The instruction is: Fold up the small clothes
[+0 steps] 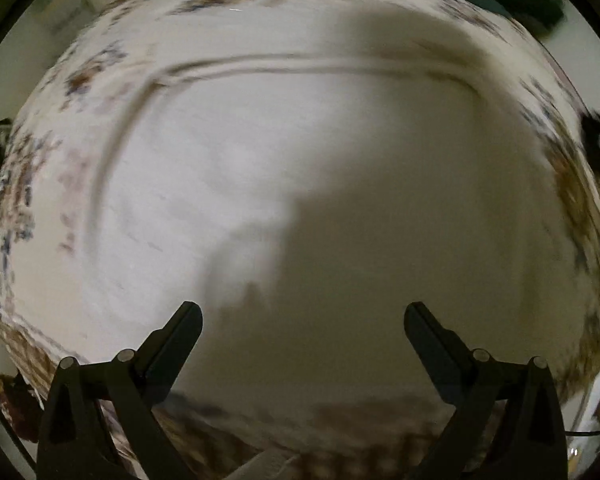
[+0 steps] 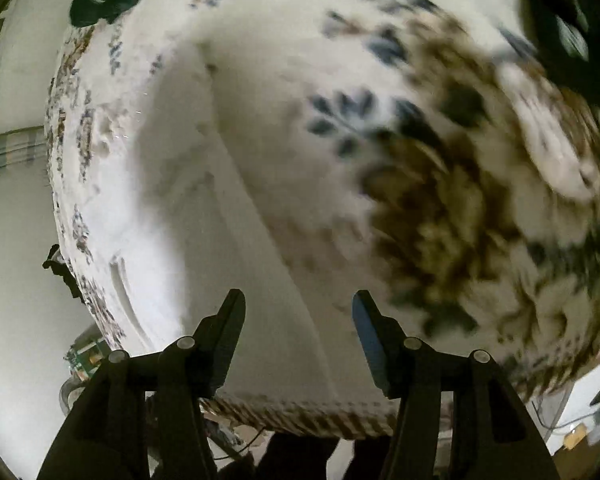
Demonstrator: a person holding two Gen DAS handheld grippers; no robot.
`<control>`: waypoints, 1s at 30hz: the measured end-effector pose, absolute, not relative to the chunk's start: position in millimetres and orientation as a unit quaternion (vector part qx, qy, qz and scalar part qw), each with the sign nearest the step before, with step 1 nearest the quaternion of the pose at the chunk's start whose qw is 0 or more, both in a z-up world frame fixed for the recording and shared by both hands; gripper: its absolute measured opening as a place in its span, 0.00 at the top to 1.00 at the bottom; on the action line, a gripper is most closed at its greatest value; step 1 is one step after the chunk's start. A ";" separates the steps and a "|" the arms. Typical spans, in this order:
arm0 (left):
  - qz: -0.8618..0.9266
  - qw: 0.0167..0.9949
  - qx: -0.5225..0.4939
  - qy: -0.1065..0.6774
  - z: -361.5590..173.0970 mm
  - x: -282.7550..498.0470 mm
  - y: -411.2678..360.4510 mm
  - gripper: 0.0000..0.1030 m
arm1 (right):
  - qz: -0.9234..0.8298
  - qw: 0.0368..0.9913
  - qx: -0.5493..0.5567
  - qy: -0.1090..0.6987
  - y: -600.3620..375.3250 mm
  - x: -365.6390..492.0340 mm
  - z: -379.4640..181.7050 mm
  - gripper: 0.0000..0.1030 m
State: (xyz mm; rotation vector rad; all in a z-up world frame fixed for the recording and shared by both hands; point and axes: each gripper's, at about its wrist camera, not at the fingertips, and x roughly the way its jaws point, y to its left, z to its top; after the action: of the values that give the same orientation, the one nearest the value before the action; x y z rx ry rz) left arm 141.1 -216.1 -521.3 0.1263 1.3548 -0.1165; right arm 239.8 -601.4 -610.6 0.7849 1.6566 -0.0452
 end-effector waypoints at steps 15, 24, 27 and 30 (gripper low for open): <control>-0.043 0.742 0.134 0.655 -594.1 89.5 -446.2 0.81 | 0.052 0.590 0.326 0.737 -683.0 272.0 -693.7 0.44; 0.009 0.780 0.088 0.620 -549.5 82.8 -435.4 0.96 | 0.134 0.606 0.375 0.688 -650.4 436.6 -715.8 0.44; 0.013 0.783 0.074 0.618 -533.9 82.9 -427.9 0.96 | 0.157 0.598 0.409 0.671 -624.9 497.1 -730.9 0.44; 0.019 0.786 0.049 0.616 -517.3 88.9 -410.7 0.96 | 0.166 0.585 0.403 0.683 -594.4 536.7 -747.1 0.44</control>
State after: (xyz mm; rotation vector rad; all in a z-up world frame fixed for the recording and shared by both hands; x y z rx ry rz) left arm 88.9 -410.7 -517.3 0.1052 1.3272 0.0402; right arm 536.7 -594.4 -747.1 0.9403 1.5937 0.3881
